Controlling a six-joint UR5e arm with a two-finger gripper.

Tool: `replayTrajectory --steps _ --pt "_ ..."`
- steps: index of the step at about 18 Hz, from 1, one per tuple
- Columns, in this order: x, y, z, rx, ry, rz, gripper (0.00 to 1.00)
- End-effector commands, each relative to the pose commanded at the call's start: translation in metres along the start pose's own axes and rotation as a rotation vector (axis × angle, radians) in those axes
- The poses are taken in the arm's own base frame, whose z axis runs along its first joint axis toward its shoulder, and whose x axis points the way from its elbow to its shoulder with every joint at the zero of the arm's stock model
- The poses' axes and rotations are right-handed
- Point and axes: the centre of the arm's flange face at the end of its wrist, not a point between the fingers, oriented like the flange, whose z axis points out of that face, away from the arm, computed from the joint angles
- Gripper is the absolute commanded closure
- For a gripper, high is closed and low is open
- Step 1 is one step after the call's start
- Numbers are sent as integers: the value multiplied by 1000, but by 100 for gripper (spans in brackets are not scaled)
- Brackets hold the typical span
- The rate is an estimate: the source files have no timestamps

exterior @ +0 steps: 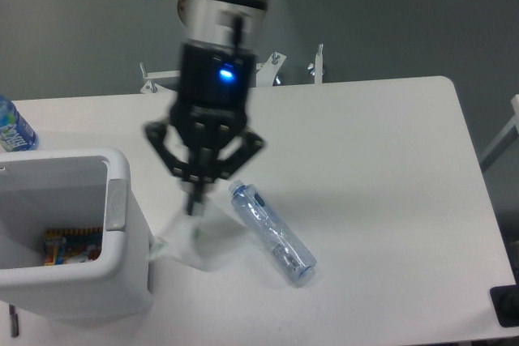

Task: Place the trash in the trash can
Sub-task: 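Lift the plastic bag and carry it over the white bin, then open the gripper to drop the bag into the bin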

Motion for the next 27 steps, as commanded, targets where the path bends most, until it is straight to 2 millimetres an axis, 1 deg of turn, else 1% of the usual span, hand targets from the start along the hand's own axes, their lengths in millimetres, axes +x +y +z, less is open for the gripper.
replayTrajectory --steps 1,4,5,7,9,11,12,13,14,18,19,20,24,27 --pt "11 3 0 -4 10 9 100" --pt "35 18 11 -37 37 32 100" --pt "35 22 16 -50 39 29 100" --pt "47 34 29 -80 56 41 100" --pt "50 40 41 -101 65 42 100" --pt "62 50 54 -128 78 54 100" --pt "63 54 63 -144 81 55 100" --pt "66 58 67 -153 85 57 100" --pt "67 65 78 -175 88 58 100" --pt "64 82 96 -219 87 57 100" --pt "64 86 98 -225 88 58 66" --pt "64 86 98 -221 89 63 23" --pt "65 83 91 -216 87 62 10" --pt "66 81 88 -208 87 64 5"
